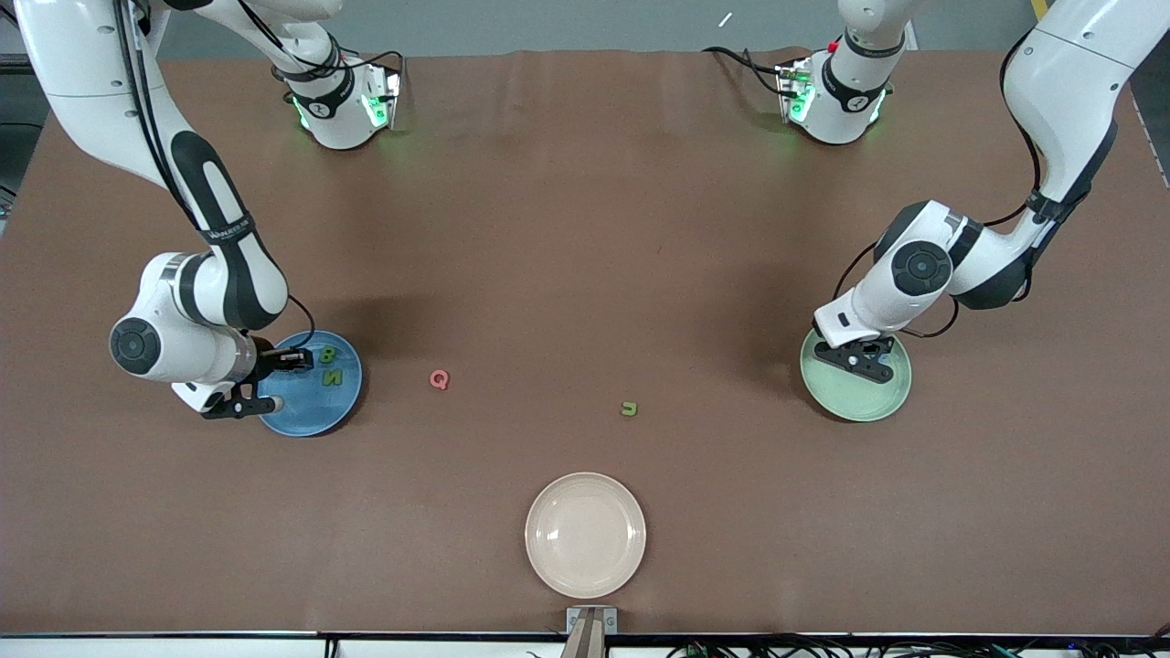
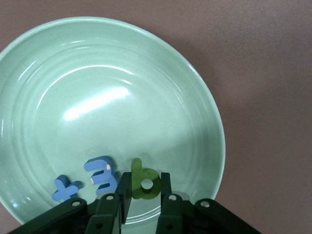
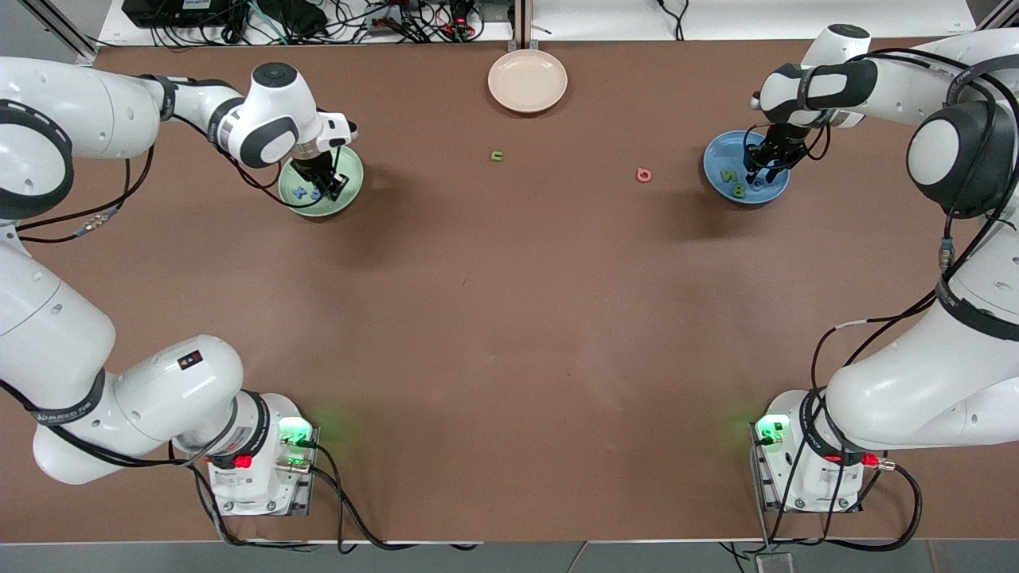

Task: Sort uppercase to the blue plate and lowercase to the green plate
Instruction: 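Reach the right gripper to red G while the left gripper reaches n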

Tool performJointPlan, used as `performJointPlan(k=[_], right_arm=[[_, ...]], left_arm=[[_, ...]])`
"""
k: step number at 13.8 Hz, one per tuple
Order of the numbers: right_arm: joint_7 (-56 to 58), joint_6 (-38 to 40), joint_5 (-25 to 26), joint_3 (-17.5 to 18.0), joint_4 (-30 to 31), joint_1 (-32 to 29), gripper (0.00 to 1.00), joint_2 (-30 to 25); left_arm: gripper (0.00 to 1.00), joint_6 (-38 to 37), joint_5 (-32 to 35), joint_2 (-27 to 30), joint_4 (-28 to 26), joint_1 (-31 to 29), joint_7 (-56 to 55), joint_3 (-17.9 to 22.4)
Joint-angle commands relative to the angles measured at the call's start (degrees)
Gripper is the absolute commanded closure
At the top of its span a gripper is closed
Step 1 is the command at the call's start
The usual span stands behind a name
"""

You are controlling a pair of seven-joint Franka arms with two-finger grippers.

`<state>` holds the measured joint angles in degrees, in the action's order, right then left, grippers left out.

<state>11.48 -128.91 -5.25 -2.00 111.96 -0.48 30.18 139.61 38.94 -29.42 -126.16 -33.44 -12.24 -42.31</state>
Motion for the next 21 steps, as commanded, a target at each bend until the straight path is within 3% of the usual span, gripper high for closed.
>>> performJointPlan(k=[1,2,3,5,8,10,15,18,21], right_arm=[[-0.4,4.5,0.0,0.9,-0.9,-1.0,0.0,-2.2],[-1.0,6.9,-0.4,0.9,-2.6,-0.6,0.0,-2.4],[-3.5,8.2,-0.5,1.3,-4.2,-0.1,0.0,-2.4],[-11.4,8.6,-0.5,1.4,-6.0,3.8,0.0,-2.2],[-20.6,7.5,-1.4,1.5,-8.1,9.3,0.0,-2.0],[-23.7,4.5,-5.0,1.3,-8.9,12.9,0.0,-0.7],[-29.2,-8.5,-5.1,1.3,-8.8,18.8,0.0,5.0],[-29.2,-11.4,-5.1,1.3,-8.0,20.5,0.0,6.1],[-29.1,-12.9,-4.9,1.3,-6.0,21.3,0.0,6.0]], left_arm=[[0.46,0.9,1.0,0.2,-0.5,-1.2,0.7,-0.9],[0.27,0.9,1.0,0.2,-0.4,-1.2,0.6,-0.9],[0.21,0.9,1.0,0.4,-0.2,-1.2,0.2,-1.0],[0.01,0.9,1.0,0.4,1.1,-1.2,-0.4,-2.3],[0.01,0.1,0.0,0.0,4.9,0.2,-7.2,-5.5],[0.01,-1.6,-0.1,-2.1,9.2,4.9,-14.7,-5.8],[0.01,-9.8,-0.2,-11.7,25.8,19.2,-29.9,-4.7],[0.01,-10.2,-1.5,-15.9,35.0,30.5,-36.0,1.5],[0.01,-10.2,-7.4,-18.5,42.4,41.7,-37.7,9.9]])
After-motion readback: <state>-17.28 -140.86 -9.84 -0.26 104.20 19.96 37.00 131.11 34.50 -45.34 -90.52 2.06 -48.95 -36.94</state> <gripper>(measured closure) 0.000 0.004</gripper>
